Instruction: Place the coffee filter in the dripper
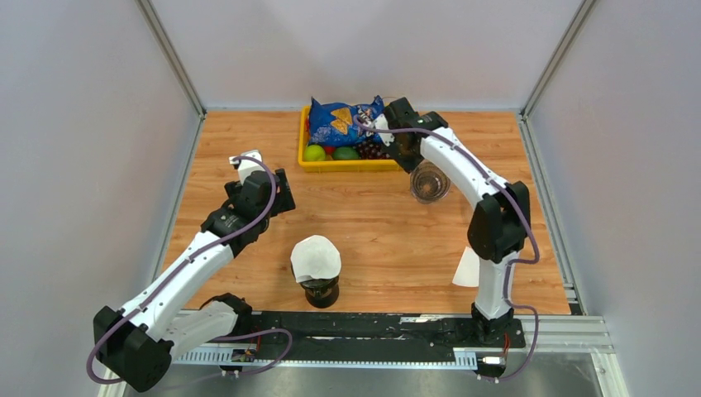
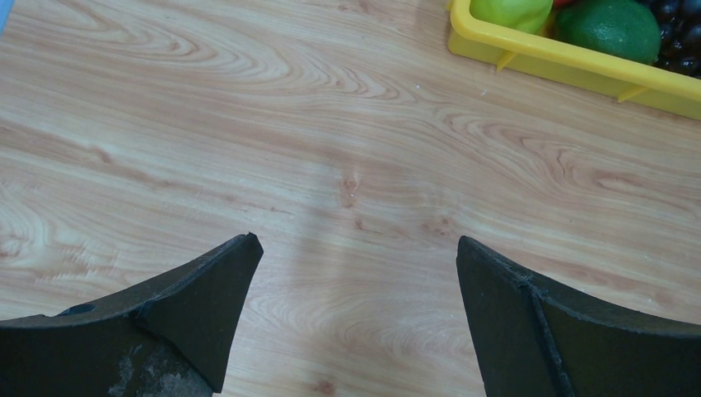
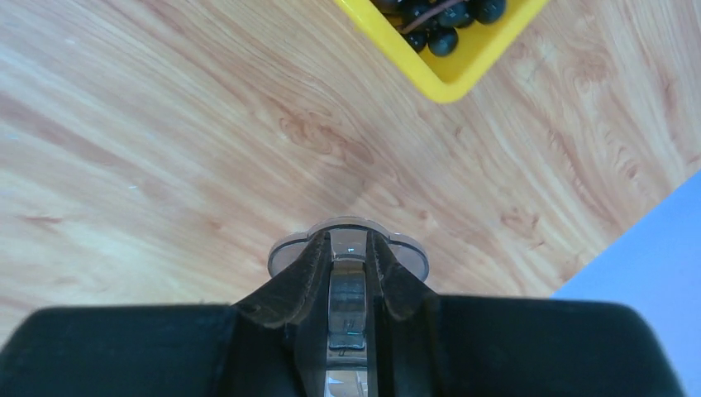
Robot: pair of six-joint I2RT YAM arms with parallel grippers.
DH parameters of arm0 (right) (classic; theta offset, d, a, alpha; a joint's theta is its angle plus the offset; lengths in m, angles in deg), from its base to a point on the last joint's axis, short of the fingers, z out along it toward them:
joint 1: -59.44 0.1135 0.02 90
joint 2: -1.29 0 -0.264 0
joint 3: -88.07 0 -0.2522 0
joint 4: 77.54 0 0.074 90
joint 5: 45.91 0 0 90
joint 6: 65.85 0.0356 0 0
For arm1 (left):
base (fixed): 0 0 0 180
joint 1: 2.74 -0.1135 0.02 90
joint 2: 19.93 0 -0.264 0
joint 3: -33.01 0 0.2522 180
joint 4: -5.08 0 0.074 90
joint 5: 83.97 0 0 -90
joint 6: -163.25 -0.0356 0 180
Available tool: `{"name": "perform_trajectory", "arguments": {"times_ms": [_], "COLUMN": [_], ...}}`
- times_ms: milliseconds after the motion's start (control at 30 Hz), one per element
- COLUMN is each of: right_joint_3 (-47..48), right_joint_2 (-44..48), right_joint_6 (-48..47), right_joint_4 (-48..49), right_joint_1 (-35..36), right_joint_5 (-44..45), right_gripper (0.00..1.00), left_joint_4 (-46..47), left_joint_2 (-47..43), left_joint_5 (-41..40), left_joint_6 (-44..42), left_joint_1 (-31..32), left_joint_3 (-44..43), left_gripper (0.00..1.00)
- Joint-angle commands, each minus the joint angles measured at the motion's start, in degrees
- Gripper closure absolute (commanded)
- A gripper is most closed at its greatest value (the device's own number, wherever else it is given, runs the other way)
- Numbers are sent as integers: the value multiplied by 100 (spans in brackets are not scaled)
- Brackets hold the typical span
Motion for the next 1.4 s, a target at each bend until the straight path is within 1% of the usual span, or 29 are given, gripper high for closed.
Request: {"name": "perform_trajectory", "arguments": {"times_ms": [0,33,100,133,200,233,300,367,400,533,600,733,833,967,1133,1367], "right_joint_3": [8,-117,-95,-60,-42,-52,47,194,212,220,257,545,703,580,596,631], "right_joint_2": [1059,1249,1560,1728,2040,2171,2357,2414,2440,2345,2214,1922,1794,1740,1503,1084], "right_joint_6": [1505,1743,2613,2948,3276,3505,3911,4188,4249,4247,4218,4157,4131,4081,4005,4012], "right_joint_4": [-136,-17,53,52,64,51,-188,-508,-605,-993,-1068,-1340,-1576,-1549,-1444,-1457], "right_joint_1": [-85,-103,-303,-486,-888,-1077,-1457,-1942,-2165,-2758,-3221,-3620,-3796,-3918,-3925,-3933], "right_joint_5": [-270,-138,309,296,-129,-114,-86,-515,-606,-437,-618,-686,-599,-637,-1038,-1030], "right_gripper": [100,100,100,100,100,100,100,100,100,100,100,100,100,99,99,97], "left_joint_4": [47,47,35,44,56,62,57,57,60,74,81,87,91,70,42,36], "left_joint_2": [-164,-175,-215,-237,-263,-269,-274,-275,-275,-271,-271,-272,-269,-253,-265,-317], "left_joint_5": [52,48,37,36,77,82,105,113,120,126,123,107,111,85,87,77], "left_joint_6": [-63,-65,-53,-48,-56,-57,-58,-49,-47,-48,-56,-64,-74,-66,-55,-57], "left_joint_1": [-29,-33,-31,-28,-34,-34,-34,-32,-33,-28,-26,-27,-29,-27,-33,-32], "left_joint_3": [-69,-68,-60,-45,-37,-43,-38,-40,-35,-30,-31,-31,-23,-35,-41,-28], "left_gripper": [0,0,0,0,0,0,0,0,0,0,0,0,0,0,0,0]}}
